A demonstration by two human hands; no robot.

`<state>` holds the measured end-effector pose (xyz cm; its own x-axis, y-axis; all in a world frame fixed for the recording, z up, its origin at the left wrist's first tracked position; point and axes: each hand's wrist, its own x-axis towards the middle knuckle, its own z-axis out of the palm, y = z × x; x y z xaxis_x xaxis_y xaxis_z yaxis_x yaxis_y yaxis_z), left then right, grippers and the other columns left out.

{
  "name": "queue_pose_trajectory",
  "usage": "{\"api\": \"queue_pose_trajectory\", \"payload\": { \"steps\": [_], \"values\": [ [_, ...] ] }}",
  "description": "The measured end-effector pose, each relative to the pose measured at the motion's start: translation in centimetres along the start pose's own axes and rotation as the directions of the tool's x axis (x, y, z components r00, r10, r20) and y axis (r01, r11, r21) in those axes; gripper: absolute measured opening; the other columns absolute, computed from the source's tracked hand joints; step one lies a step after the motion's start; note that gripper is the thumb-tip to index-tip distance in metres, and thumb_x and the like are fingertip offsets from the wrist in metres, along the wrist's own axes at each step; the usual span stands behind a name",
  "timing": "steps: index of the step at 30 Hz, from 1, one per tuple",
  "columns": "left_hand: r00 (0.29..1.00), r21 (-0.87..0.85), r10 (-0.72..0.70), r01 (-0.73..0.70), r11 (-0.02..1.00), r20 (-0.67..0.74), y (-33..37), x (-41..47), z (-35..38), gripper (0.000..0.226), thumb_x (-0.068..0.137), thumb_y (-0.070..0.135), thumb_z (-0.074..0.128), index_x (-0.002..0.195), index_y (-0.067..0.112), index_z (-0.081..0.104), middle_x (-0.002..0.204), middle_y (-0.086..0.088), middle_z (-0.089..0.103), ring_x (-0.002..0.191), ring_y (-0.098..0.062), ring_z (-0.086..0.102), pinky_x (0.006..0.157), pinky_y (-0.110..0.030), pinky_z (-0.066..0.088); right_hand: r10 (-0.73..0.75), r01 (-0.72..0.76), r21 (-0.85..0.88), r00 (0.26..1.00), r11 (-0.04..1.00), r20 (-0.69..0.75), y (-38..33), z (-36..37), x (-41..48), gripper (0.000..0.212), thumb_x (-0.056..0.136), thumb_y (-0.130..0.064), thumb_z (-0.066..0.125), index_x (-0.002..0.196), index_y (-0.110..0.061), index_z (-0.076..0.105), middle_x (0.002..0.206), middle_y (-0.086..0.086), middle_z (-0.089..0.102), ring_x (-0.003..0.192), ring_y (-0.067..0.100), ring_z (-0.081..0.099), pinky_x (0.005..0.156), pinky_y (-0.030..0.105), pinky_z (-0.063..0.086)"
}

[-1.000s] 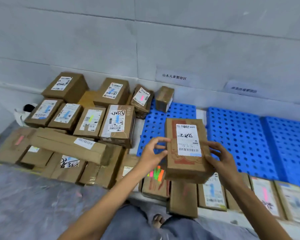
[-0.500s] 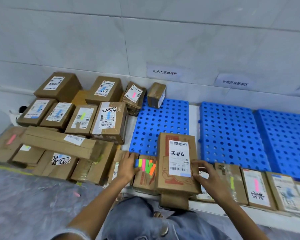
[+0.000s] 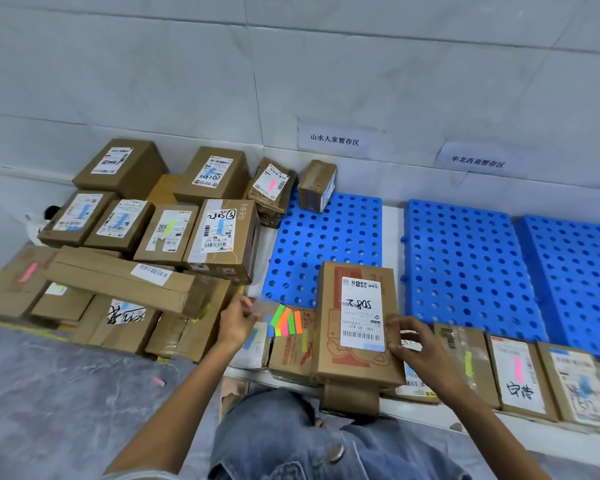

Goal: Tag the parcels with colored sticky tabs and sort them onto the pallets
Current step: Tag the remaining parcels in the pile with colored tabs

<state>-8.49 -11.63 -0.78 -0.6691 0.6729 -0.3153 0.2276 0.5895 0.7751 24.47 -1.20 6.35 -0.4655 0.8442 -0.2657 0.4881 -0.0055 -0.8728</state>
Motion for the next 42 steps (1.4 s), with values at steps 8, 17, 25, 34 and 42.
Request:
{"api": "queue_pose_trajectory", "payload": {
  "steps": [8,17,25,34,42],
  "values": [
    [0.926,0.571,0.376,-0.294,0.767,-0.027,-0.7,-1.3,-0.6,0.033,0.082,0.004,0.062,0.113,0.013,0.057,0.119,-0.009,0.053,0.115,-0.027,0.048,0.092,-0.037,0.047,0.000,0.001,-0.061,1.000,0.998,0.005,0.1,0.0,0.5,0.030,0.082,-0.004,0.067,0.103,-0.024,0.056,0.116,-0.002,0.054,0.101,0.003,0.055,0.066,0.010,0.050],
    [0.884,0.576,0.362,-0.467,0.671,0.295,1.2,-0.8,3.9,0.050,0.082,0.021,0.067,0.129,0.024,0.052,0.133,0.000,0.045,0.131,-0.018,0.033,0.109,-0.031,0.027,-0.017,0.020,-0.107,0.999,0.994,0.036,0.0,0.1,0.3,0.033,0.083,-0.005,0.066,0.101,-0.029,0.054,0.114,-0.008,0.052,0.103,0.006,0.055,0.083,0.025,0.050],
    [0.913,0.362,0.345,-0.403,0.841,0.216,3.4,1.0,4.0,0.031,0.072,0.010,0.076,0.087,0.025,0.054,0.095,0.003,0.063,0.095,-0.015,0.057,0.083,-0.031,0.045,-0.024,0.027,-0.120,0.999,0.992,0.026,-0.5,0.2,0.2,0.036,0.082,-0.004,0.067,0.098,-0.033,0.052,0.110,-0.023,0.049,0.102,0.004,0.054,0.087,0.025,0.050],
    [0.899,-0.138,0.436,-0.427,0.894,0.046,13.1,-1.6,-1.2,0.020,0.083,0.009,0.068,0.098,0.022,0.065,0.075,0.007,0.068,0.076,0.010,0.061,0.073,-0.005,0.043,-0.325,0.264,-0.253,0.914,0.931,-0.243,-5.9,0.2,0.1,0.028,0.089,-0.015,0.061,0.107,-0.035,0.052,0.107,-0.018,0.054,0.100,0.000,0.052,0.088,0.021,0.043],
    [0.841,-0.563,0.380,-0.112,0.819,0.384,19.4,-8.4,-0.6,0.034,0.083,0.013,0.066,0.116,0.015,0.058,0.091,-0.011,0.073,0.080,-0.013,0.070,0.066,-0.019,0.054,-0.234,0.267,0.255,0.960,0.929,-0.152,-12.7,0.7,1.1,0.027,0.089,-0.008,0.060,0.113,-0.018,0.058,0.079,0.007,0.067,0.068,0.017,0.068,0.059,0.027,0.056]
  ]
}}
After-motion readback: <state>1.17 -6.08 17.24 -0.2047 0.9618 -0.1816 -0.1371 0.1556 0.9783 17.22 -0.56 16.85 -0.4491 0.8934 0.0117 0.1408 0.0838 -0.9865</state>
